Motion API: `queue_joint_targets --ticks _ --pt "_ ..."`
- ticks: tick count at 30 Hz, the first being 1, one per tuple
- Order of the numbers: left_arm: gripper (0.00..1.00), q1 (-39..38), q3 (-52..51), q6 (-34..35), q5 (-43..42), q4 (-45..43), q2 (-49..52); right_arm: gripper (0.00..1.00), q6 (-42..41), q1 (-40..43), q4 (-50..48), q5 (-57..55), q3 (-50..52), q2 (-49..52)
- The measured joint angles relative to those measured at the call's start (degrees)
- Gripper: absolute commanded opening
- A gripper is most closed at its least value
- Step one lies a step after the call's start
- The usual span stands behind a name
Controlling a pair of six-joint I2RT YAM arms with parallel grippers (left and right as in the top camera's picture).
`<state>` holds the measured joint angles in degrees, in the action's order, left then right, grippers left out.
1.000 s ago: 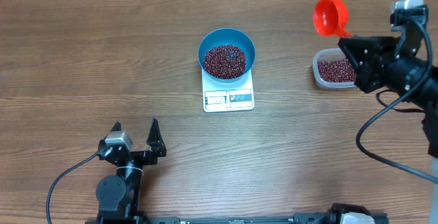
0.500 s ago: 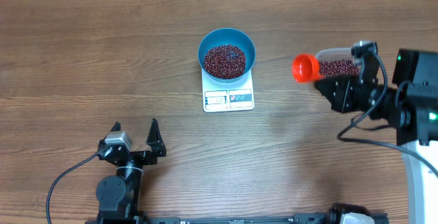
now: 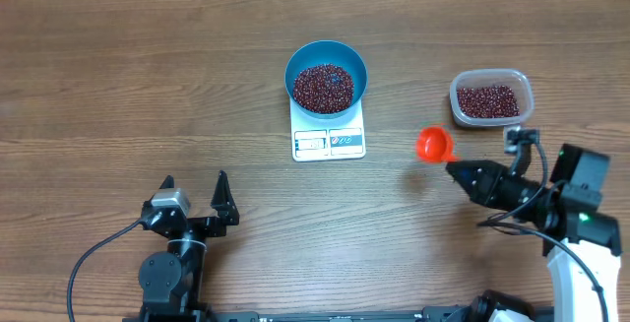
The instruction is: Scoop item into bowl and weigh 150g on scale
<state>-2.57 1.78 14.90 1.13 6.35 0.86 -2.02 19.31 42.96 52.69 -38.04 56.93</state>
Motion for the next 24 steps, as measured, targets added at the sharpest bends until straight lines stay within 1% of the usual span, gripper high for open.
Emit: queue_joint_targets --ticks 9,15,17,21,24 --pt "1.0 0.0 -0.04 0.0 0.0 -0.02 0.0 0.04 -4.55 0.11 -14.51 1.51 11.23 0.02" --pt "1.0 0.0 -0.07 0.0 0.0 0.0 -0.02 0.04 -15.61 0.17 -33.9 0.61 20.59 3.69" --pt "1.0 0.0 -0.07 -0.02 0.0 0.0 -0.02 0.04 -18.95 0.15 -38.4 0.44 22.56 5.57" --pt "1.0 0.0 -0.15 -0.02 0.0 0.0 -0.02 0.04 -22.75 0.15 -40.48 -0.07 23.45 10.25" --pt "1.0 0.0 -0.15 -0.02 0.0 0.0 -0.02 0.04 -23.91 0.17 -40.87 -0.48 23.45 13.44"
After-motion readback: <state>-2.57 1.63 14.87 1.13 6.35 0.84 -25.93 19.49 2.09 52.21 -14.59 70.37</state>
